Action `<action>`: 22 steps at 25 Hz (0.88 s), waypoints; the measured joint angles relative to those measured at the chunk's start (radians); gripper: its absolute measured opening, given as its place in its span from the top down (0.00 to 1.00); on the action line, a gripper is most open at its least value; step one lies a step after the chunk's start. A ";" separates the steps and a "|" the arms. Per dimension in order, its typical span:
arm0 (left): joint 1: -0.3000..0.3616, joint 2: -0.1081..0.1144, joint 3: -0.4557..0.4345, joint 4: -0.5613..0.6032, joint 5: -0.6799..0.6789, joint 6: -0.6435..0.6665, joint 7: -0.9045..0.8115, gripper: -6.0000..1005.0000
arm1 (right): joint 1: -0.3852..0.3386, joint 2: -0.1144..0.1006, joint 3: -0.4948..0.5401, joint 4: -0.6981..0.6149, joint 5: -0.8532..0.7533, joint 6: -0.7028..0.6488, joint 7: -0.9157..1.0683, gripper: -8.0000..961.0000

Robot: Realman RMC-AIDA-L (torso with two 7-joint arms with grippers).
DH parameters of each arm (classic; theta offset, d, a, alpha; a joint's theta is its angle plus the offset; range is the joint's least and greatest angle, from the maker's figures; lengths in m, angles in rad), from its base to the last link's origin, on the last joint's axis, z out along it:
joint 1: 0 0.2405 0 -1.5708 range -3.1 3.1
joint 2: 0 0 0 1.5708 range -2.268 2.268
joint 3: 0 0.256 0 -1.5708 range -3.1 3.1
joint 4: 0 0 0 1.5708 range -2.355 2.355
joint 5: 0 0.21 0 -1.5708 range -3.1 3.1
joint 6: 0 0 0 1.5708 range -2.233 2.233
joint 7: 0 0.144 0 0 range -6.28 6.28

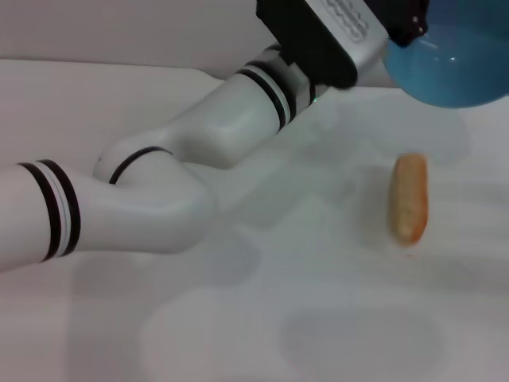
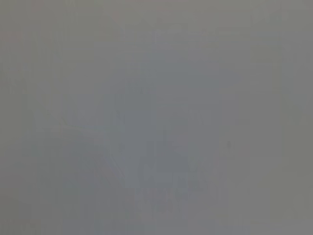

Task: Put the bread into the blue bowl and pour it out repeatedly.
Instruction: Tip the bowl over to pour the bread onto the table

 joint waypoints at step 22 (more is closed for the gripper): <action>-0.092 0.013 -0.587 -0.146 -0.009 0.691 -0.136 0.99 | 0.075 -0.018 -0.088 -0.379 -0.987 0.236 1.228 0.27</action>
